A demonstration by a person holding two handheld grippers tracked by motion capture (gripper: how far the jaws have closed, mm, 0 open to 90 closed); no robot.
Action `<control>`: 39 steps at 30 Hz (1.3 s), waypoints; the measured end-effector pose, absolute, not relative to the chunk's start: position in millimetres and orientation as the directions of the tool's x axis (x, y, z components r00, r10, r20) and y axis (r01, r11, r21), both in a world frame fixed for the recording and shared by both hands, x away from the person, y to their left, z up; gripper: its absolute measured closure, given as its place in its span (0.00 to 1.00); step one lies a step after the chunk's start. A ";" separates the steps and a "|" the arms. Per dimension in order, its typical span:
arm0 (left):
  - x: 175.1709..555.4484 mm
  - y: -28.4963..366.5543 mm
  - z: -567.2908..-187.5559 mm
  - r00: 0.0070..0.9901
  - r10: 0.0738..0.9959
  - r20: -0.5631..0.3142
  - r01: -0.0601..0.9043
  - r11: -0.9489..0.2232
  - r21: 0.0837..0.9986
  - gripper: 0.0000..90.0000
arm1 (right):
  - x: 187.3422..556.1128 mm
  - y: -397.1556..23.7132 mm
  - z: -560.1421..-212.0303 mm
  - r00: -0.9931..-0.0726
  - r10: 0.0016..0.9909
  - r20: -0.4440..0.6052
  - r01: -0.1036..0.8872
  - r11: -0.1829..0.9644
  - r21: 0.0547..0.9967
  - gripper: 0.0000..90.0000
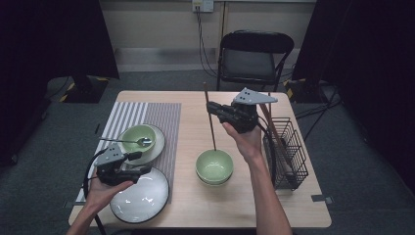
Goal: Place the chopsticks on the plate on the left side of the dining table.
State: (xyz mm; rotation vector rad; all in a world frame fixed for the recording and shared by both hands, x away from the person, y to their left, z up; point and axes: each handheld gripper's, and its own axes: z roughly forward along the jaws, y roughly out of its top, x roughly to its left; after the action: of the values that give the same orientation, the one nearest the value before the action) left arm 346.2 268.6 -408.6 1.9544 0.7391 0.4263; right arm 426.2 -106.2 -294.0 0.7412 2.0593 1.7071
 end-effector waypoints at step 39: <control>393.8 196.6 -382.0 0.857 0.508 -0.091 0.213 -0.188 0.959 0.75 | 410.7 -25.5 -320.4 -0.907 0.406 0.114 0.184 0.137 0.973 0.95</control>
State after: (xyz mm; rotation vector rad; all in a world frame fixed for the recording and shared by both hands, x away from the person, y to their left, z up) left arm 393.8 196.6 -382.0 1.7688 0.5511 0.2904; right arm 410.7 -25.5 -320.4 0.5867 2.2283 1.8647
